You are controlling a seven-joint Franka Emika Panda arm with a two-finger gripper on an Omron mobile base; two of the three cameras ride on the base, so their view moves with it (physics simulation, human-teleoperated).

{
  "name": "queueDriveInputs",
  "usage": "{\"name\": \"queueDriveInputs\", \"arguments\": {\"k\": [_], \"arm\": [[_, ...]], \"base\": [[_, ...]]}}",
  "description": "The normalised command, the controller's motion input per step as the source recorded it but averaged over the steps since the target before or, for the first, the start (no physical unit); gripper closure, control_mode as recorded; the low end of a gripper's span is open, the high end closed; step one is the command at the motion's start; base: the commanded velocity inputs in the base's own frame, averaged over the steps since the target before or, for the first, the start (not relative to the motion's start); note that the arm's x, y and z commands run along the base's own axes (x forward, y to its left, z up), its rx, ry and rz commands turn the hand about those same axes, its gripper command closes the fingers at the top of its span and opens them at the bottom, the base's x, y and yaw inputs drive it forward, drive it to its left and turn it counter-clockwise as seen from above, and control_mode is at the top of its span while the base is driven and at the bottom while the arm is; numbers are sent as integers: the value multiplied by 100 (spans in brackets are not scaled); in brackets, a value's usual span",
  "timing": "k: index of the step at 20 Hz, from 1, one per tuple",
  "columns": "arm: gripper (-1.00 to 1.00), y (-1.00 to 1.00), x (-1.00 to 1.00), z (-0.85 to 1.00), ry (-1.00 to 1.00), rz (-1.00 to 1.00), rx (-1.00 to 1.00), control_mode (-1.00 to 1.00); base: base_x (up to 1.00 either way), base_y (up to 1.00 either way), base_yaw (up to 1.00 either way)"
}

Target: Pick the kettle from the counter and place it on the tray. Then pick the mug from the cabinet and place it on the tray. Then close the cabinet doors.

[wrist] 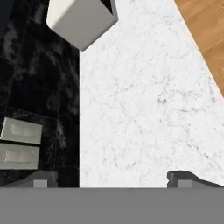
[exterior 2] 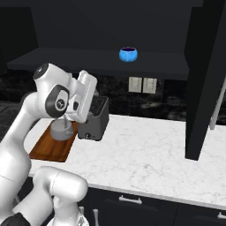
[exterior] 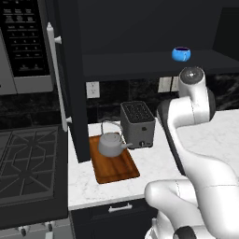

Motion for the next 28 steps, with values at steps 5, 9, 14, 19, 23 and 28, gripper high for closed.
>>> {"name": "queueDriveInputs", "arguments": {"k": [5, 9, 14, 19, 23, 28], "arm": [[-100, -66, 0, 69, 0, 9, -22, -100], [-100, -52, 0, 62, 0, 22, -14, -100], [-100, -32, 0, 58, 0, 32, -12, -100], [-100, -3, 0, 32, -2, 43, -26, -100], [-100, -1, 0, 20, -9, 41, -38, -100], [-100, 1, 0, 0, -1, 37, -39, -100]], "base": [[0, 0, 0], [0, 0, 0], [0, 0, 0], [0, 0, 0], [0, 0, 0], [0, 0, 0]]}}
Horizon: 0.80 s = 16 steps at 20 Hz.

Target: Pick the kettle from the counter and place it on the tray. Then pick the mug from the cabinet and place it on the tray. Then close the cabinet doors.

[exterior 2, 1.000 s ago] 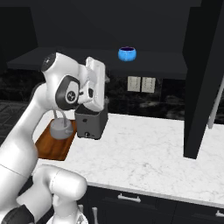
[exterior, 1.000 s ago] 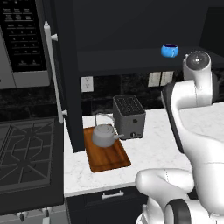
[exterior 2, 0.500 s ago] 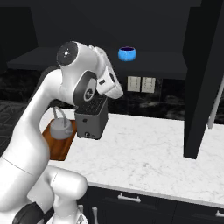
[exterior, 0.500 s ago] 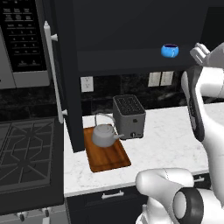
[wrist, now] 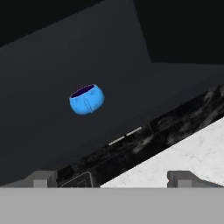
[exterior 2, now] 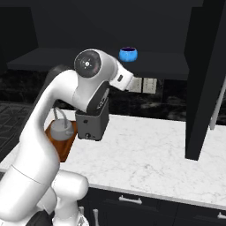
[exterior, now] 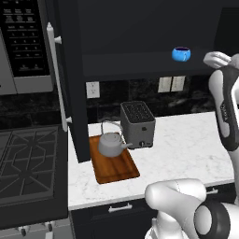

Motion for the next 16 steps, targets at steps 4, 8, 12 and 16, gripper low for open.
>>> {"name": "queueDriveInputs", "arguments": {"k": [4, 8, 12, 16], "arm": [[-100, 7, 3, 10, 0, 24, -30, -100], [-100, 18, 4, 29, 0, 5, -18, -100], [-100, 21, 0, 5, 1, -3, -7, -100], [-100, 0, 5, 0, 0, 0, 0, -100]], "base": [[0, 0, 0], [0, 0, 0], [0, 0, 0], [0, 0, 0]]}}
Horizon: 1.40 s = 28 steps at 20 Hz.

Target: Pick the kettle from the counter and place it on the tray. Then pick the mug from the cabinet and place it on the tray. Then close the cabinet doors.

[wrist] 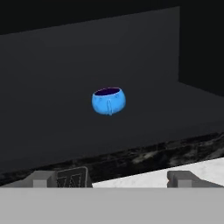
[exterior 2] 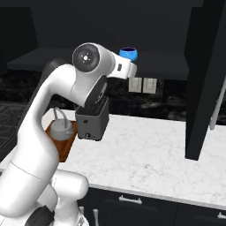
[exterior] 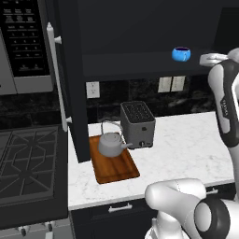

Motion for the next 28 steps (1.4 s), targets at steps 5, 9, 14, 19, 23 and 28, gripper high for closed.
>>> {"name": "queueDriveInputs", "arguments": {"k": [5, 9, 14, 19, 23, 28], "arm": [[-100, 10, 27, 2, 4, 0, 0, -100], [-100, 10, 37, 21, 0, 0, -3, -100], [-100, 5, 41, 28, 0, 0, -6, -100], [-100, 0, 32, 1, 0, 0, -4, -100], [-100, 0, 43, 0, 0, 0, 0, -100], [-100, -7, 46, -1, 0, 0, 0, -100]], "base": [[0, 0, 0], [0, 0, 0], [0, 0, 0], [0, 0, 0], [0, 0, 0], [0, 0, 0]]}}
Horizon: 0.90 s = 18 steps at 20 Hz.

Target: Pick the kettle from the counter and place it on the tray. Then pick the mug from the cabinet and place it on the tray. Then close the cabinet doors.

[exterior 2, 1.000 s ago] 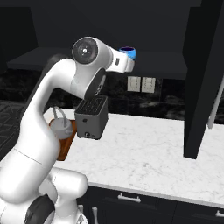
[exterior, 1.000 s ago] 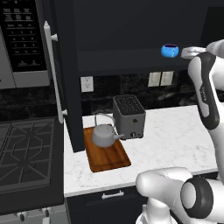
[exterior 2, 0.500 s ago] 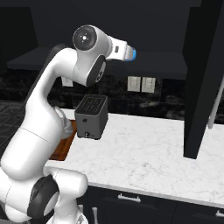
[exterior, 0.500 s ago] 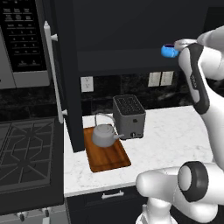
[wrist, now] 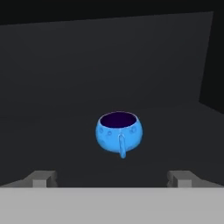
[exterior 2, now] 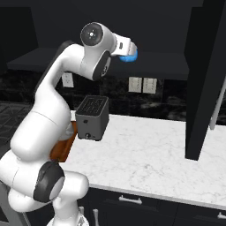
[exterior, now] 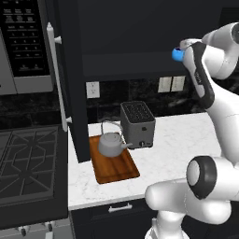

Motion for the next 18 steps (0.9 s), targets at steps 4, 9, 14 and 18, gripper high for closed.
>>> {"name": "queueDriveInputs", "arguments": {"k": [4, 9, 14, 18], "arm": [[-100, -21, 41, -12, 0, 0, 0, -100], [-100, -13, 33, -25, 0, 0, 0, -100], [-100, 0, 35, -19, 0, 0, 0, -100], [-100, 0, 27, -7, 0, 0, 0, -100]], "base": [[0, 0, 0], [0, 0, 0], [0, 0, 0], [0, 0, 0]]}}
